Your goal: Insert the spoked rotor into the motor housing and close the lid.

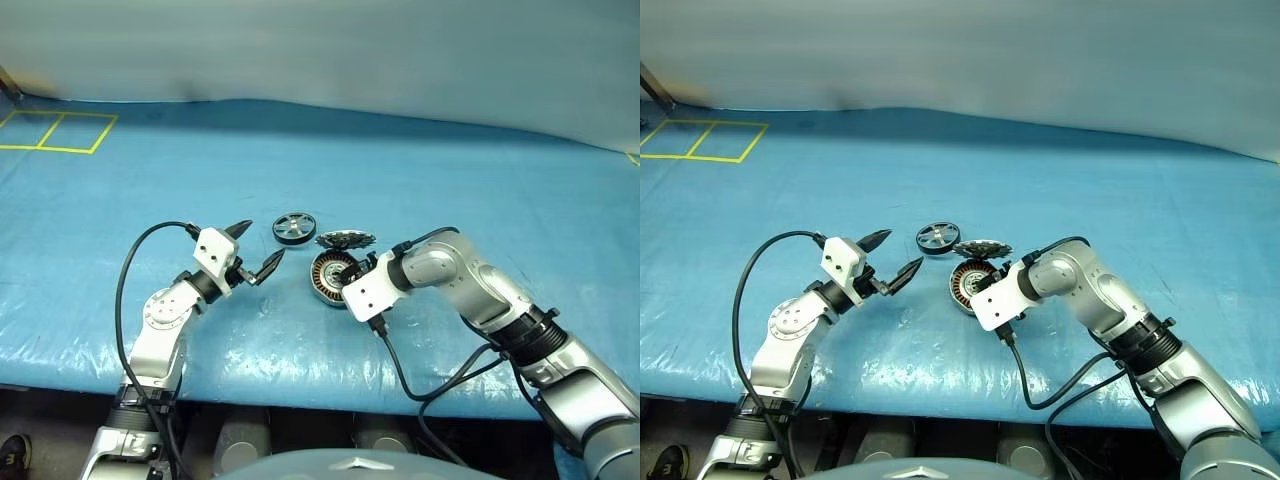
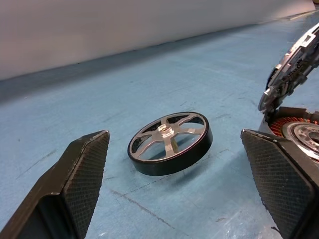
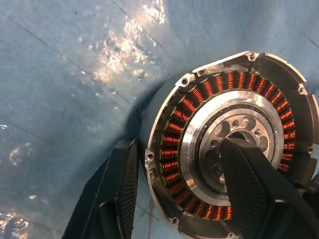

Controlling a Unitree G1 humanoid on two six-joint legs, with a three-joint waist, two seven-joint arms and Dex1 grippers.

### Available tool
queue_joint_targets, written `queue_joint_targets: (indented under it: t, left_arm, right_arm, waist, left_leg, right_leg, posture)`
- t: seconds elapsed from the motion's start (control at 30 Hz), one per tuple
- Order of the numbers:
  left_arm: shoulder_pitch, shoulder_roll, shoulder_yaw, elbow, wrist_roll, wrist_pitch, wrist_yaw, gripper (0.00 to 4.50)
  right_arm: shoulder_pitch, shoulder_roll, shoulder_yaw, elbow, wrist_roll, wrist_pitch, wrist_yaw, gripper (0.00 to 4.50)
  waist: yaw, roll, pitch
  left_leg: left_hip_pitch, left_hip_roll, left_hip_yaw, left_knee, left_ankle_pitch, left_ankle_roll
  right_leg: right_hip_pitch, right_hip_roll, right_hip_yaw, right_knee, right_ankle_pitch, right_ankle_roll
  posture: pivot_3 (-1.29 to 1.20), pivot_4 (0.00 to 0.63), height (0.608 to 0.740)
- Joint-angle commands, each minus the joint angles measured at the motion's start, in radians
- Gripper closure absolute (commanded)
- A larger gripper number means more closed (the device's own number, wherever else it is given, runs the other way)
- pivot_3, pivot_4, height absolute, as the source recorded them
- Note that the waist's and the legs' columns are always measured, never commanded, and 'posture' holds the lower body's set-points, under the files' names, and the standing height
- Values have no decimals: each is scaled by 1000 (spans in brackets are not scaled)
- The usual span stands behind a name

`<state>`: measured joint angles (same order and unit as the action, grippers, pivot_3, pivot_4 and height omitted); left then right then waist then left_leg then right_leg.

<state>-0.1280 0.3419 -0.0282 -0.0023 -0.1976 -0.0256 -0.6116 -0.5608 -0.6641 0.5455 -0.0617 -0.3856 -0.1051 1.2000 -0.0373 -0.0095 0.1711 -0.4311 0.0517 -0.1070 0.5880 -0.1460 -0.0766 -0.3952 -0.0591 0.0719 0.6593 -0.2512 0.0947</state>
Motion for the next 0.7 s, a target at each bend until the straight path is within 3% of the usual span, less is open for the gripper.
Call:
queue_joint_targets:
  t: [0.03,0.13,0.3,0.5,0.7]
  left_arm:
    - [-1,9,7,-39,-2,-1,0,0]
    - [2,8,4,-39,-1,0,1,0]
    - [5,10,5,-38,-1,4,2,0]
    - [11,10,3,-36,1,9,2,0]
    - [21,6,-2,-43,-2,7,-1,0]
  right_arm:
    - [4,6,-12,-64,18,1,4,2190]
    - [5,7,-8,-32,-23,11,-21,2190]
    - [25,17,-53,-68,27,57,-28,764]
    - [63,16,-133,-168,156,151,-23,764]
    - [238,-15,-348,-325,320,378,-93,764]
  waist:
    - [0,0,0]
    - [-1,0,0]
    - [0,0,0]
    - [0,0,0]
    - [11,-1,0]
  left_leg:
    - [0,0,0,0,0,0]
    - [0,0,0,0,0,0]
    - [0,0,0,1,0,0]
    - [0,0,0,1,0,0]
    - [0,0,-1,1,0,0]
  right_leg:
    - [0,0,0,0,0,0]
    - [0,0,0,0,0,0]
    - [1,0,0,0,0,0]
    - [1,0,0,0,0,0]
    - [2,0,0,0,0,0]
  posture:
    - [0,150,740]
    - [0,150,740]
    - [0,150,740]
    - [0,150,740]
    - [0,150,740]
